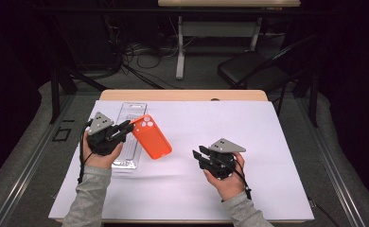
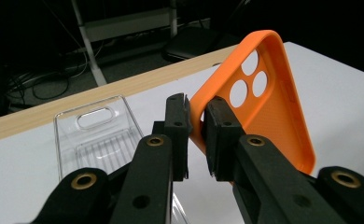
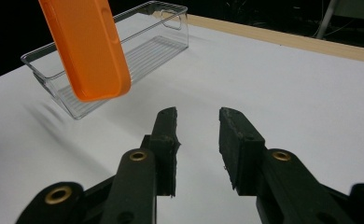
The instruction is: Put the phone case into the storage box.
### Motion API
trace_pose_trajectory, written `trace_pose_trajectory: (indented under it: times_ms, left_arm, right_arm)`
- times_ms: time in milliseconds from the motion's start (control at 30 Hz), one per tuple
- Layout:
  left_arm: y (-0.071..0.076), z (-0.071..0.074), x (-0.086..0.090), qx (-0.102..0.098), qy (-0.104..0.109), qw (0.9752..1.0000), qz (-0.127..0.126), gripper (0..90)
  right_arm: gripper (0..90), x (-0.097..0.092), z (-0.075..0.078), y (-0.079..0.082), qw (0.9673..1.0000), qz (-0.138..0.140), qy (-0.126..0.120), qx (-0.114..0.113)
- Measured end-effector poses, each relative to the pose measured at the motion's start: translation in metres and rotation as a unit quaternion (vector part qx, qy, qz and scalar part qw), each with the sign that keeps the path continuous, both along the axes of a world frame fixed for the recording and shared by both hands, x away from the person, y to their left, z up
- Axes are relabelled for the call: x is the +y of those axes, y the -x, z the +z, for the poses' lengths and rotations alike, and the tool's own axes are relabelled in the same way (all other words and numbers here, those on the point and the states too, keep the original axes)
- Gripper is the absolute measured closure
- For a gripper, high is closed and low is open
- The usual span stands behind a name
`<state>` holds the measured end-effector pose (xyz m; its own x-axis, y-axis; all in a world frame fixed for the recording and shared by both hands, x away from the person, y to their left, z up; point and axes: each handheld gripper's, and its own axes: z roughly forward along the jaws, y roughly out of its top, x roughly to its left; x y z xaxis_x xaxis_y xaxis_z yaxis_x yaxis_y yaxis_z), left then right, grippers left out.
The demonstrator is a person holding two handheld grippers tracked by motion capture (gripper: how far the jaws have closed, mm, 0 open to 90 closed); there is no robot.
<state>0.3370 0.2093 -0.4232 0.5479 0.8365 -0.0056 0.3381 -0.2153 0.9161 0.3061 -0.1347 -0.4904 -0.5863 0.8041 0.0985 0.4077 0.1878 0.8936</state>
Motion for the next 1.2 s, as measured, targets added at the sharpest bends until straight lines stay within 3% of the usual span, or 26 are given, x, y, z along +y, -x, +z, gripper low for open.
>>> trace_pose_trajectory:
  times_ms: [133, 400, 533, 733, 1200]
  left_arm:
    - [0.0, 0.001, 0.005, -0.007, 0.0, 0.9999, 0.007, 80.9]
    - [-0.003, -0.001, 0.013, -0.004, 0.008, 0.9998, 0.019, 80.9]
    - [-0.007, -0.001, 0.016, -0.001, 0.009, 0.9998, 0.017, 80.9]
    - [-0.015, 0.0, 0.021, -0.012, 0.024, 0.9996, 0.012, 81.0]
    - [-0.038, 0.009, 0.035, -0.043, -0.006, 0.9989, 0.018, 81.0]
  right_arm:
    - [68.0, -0.001, -0.001, -0.001, 1.0, -0.002, 0.001, 0.003]
    - [68.2, -0.004, -0.002, -0.002, 1.0, -0.006, 0.0, 0.005]
    - [68.2, -0.005, -0.002, -0.003, 1.0, -0.006, 0.002, 0.005]
    - [68.2, -0.005, -0.001, -0.001, 1.0, -0.007, 0.003, 0.005]
    - [66.5, -0.013, -0.007, 0.0, 0.9998, -0.003, 0.01, 0.015]
